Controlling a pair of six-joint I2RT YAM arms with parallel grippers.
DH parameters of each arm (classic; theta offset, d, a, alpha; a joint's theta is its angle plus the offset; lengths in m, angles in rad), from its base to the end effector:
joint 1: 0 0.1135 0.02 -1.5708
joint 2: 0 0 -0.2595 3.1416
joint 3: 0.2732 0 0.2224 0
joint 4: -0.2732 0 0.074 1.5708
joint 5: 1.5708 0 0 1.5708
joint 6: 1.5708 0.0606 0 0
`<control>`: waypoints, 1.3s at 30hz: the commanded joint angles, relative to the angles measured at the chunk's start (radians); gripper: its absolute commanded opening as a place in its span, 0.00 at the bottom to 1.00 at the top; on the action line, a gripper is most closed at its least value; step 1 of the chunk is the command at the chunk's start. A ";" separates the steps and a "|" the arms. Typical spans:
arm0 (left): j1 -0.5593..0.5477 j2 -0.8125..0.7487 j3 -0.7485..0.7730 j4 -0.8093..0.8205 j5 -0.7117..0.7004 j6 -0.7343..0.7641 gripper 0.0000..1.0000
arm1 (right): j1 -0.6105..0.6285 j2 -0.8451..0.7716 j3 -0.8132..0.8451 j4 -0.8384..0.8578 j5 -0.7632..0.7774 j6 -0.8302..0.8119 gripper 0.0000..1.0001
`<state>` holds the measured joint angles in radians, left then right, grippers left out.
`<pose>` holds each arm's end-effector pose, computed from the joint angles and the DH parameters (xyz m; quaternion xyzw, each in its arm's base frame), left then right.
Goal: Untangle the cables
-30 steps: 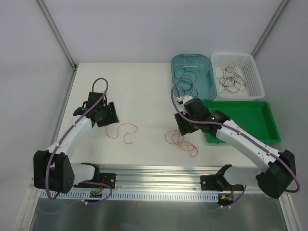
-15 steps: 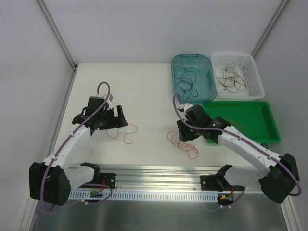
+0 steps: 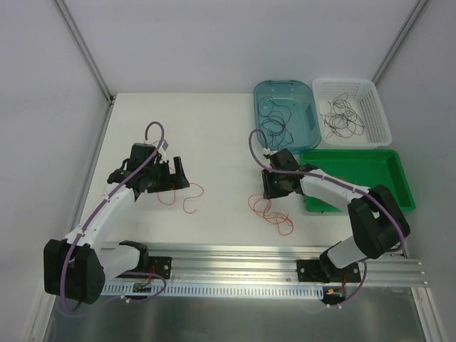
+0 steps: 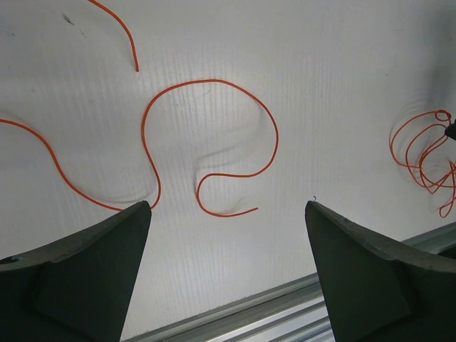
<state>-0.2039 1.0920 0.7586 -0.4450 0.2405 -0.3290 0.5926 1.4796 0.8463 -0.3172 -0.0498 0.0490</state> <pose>0.2096 -0.0581 0.2372 -0.0110 0.9170 -0.2076 0.3405 0.2328 0.1604 0.1841 -0.2629 0.9150 0.1187 0.2821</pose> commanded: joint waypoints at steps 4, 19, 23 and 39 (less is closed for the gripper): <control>-0.008 0.008 0.001 0.019 0.043 0.018 0.91 | -0.016 0.093 0.040 0.050 -0.024 -0.003 0.35; -0.006 0.006 0.008 0.019 0.049 0.021 0.91 | 0.035 -0.171 0.371 -0.264 0.039 -0.155 0.01; -0.008 -0.003 0.005 0.019 0.043 0.024 0.91 | 0.042 -0.245 0.623 -0.399 0.082 -0.218 0.01; -0.006 -0.006 -0.001 0.019 0.034 0.024 0.90 | -0.203 -0.332 0.719 -0.468 0.292 -0.232 0.01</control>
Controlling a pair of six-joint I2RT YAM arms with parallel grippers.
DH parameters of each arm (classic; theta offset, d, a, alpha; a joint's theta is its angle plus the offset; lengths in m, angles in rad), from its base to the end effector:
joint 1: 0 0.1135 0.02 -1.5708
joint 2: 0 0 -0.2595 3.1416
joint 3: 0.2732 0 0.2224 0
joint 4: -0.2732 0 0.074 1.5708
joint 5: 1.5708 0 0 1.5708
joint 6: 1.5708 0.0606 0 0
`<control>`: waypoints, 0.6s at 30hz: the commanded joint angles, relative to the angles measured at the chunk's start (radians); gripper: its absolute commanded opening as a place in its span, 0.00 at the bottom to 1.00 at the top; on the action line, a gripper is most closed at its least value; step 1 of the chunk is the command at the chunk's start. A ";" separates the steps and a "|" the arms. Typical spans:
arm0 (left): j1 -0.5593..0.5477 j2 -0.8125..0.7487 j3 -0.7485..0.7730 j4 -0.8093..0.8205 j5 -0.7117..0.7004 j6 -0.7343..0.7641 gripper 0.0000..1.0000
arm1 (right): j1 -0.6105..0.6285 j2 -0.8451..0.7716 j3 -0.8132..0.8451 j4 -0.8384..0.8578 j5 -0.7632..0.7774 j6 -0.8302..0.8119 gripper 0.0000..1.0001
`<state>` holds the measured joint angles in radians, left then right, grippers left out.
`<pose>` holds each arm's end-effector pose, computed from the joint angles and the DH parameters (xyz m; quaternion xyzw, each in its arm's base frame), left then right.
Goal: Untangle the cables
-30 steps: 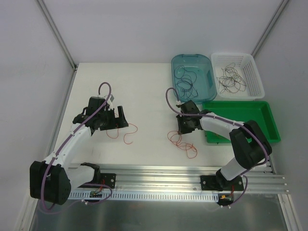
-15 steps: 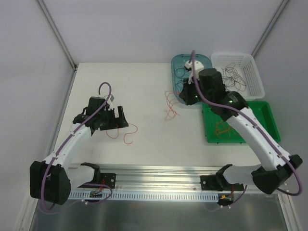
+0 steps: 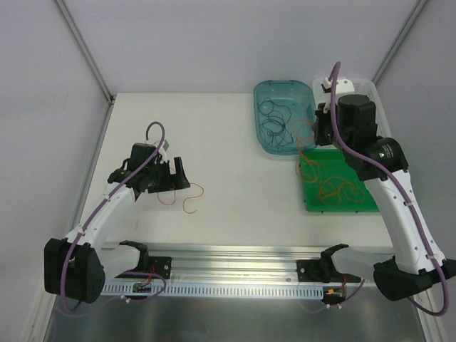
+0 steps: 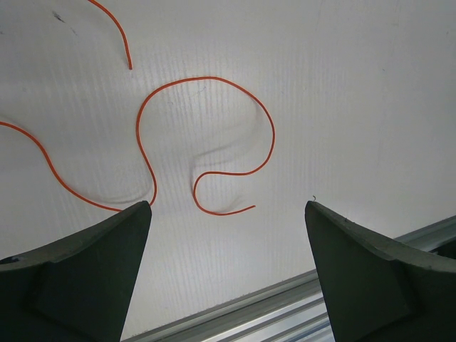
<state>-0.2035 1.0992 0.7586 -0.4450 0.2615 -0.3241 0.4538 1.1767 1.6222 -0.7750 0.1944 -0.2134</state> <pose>0.2100 -0.0593 0.2360 -0.0054 0.9174 -0.2152 0.3348 0.1975 0.0833 0.4564 -0.2118 0.7835 -0.0090 0.5841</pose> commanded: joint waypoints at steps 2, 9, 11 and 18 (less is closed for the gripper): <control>-0.007 -0.013 0.001 0.019 0.012 0.019 0.90 | -0.134 -0.048 -0.100 0.008 0.040 0.046 0.01; -0.008 -0.015 -0.001 0.019 0.010 0.020 0.90 | -0.380 -0.121 -0.330 0.103 -0.029 0.184 0.01; -0.007 -0.015 0.001 0.019 0.010 0.020 0.90 | -0.447 -0.143 -0.399 0.140 -0.058 0.209 0.01; -0.007 -0.021 -0.001 0.019 0.005 0.019 0.91 | -0.612 -0.101 -0.521 0.168 -0.032 0.336 0.24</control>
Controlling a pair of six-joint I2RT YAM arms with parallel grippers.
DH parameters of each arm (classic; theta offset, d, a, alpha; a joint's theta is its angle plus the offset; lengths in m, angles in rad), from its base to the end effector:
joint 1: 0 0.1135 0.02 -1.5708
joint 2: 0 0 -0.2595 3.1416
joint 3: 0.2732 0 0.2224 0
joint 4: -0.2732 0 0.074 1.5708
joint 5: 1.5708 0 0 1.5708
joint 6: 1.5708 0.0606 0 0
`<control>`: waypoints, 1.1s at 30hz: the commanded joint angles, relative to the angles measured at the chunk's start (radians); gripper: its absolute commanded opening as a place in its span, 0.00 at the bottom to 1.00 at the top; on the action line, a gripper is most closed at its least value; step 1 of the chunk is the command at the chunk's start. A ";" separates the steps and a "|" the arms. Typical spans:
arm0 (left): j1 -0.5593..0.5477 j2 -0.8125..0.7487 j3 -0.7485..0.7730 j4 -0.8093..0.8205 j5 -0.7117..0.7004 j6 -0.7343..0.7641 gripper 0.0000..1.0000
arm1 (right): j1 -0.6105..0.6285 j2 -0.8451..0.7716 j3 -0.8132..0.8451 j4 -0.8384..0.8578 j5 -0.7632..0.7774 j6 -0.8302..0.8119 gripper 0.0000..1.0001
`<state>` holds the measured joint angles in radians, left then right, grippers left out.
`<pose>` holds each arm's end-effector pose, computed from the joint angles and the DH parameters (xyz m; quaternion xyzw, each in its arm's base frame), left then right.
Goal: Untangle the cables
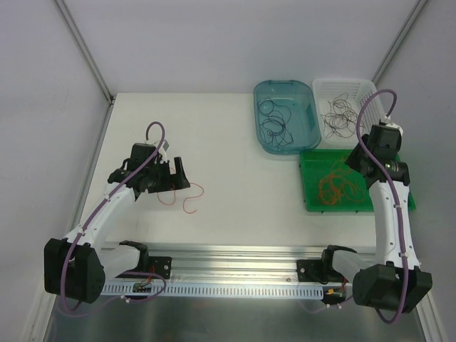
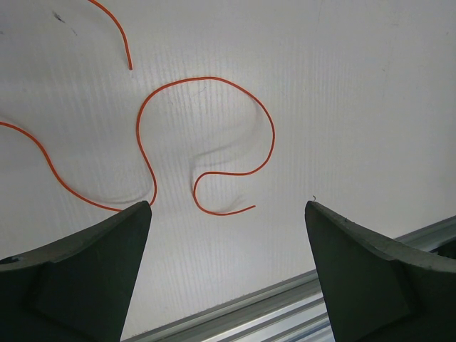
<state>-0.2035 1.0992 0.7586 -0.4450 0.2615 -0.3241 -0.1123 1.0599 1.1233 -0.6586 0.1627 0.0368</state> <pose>0.2100 -0.0593 0.2360 -0.0054 0.9174 -0.2152 0.3348 0.2114 -0.0337 0.3383 0.1036 0.8752 -0.0894 0.4641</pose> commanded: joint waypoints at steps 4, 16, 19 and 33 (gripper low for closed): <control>-0.007 -0.032 0.001 0.019 -0.007 0.019 0.90 | -0.037 0.015 -0.051 0.060 -0.055 0.077 0.63; 0.016 -0.113 -0.019 0.015 -0.218 -0.026 0.92 | 0.488 0.029 -0.112 0.252 -0.276 0.008 0.88; 0.016 -0.085 -0.022 0.014 -0.216 -0.029 0.92 | 0.606 0.097 -0.118 0.315 -0.276 0.018 0.88; -0.143 0.192 0.022 -0.034 -0.168 -0.001 0.87 | 0.838 0.184 -0.207 0.421 -0.298 0.048 0.89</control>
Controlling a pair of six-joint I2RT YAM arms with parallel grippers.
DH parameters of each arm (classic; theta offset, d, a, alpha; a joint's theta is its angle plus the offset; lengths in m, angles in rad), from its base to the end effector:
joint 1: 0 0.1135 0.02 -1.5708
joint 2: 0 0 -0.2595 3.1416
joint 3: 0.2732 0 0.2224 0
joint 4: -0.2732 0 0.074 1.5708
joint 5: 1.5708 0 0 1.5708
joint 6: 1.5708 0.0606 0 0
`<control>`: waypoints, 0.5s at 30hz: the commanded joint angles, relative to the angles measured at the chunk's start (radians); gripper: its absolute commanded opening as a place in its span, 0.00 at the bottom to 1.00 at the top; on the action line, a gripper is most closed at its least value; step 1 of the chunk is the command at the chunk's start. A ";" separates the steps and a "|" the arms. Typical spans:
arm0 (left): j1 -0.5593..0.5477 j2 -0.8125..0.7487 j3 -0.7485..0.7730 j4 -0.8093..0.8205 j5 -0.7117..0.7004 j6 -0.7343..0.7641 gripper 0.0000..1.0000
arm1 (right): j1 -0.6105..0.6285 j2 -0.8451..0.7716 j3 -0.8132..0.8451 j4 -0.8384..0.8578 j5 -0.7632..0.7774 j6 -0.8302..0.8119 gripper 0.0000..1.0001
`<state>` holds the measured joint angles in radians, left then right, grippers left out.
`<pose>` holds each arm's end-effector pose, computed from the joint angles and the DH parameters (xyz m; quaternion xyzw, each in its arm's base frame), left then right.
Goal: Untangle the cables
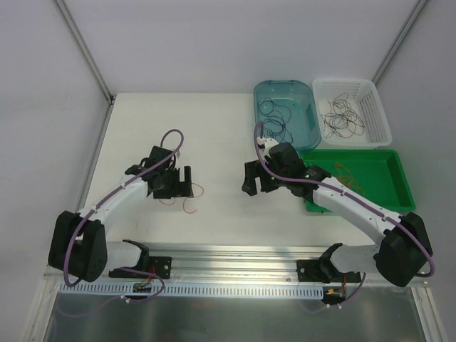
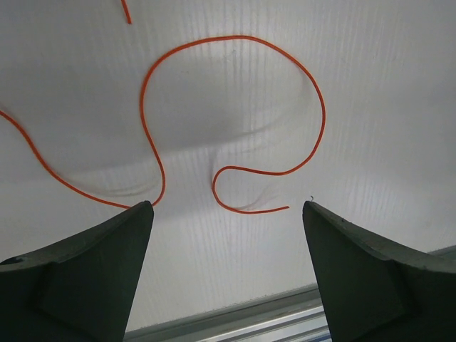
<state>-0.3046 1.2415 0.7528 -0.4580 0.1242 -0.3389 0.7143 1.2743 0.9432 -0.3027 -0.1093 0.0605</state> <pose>0.2188 -0.0767 0.2027 0.0028 0.9501 -0.1529 0.2720 0.2030 0.1847 0.2693 -0.3094 0.8358 0.2155 0.3991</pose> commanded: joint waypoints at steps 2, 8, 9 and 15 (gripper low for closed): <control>-0.054 0.090 0.049 -0.030 -0.057 0.006 0.86 | 0.019 -0.033 -0.035 0.068 -0.027 0.027 0.90; -0.117 0.249 0.131 -0.042 -0.154 -0.018 0.69 | 0.051 -0.053 -0.057 0.085 -0.023 0.036 0.93; -0.132 0.286 0.138 -0.045 -0.175 -0.022 0.65 | 0.054 -0.058 -0.064 0.096 -0.023 0.045 0.93; -0.252 0.367 0.189 -0.047 -0.299 -0.048 0.46 | 0.070 -0.131 -0.133 0.129 -0.023 0.073 0.93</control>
<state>-0.5201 1.5913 0.9020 -0.4801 -0.0673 -0.3637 0.7750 1.2060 0.8387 -0.2306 -0.1207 0.1036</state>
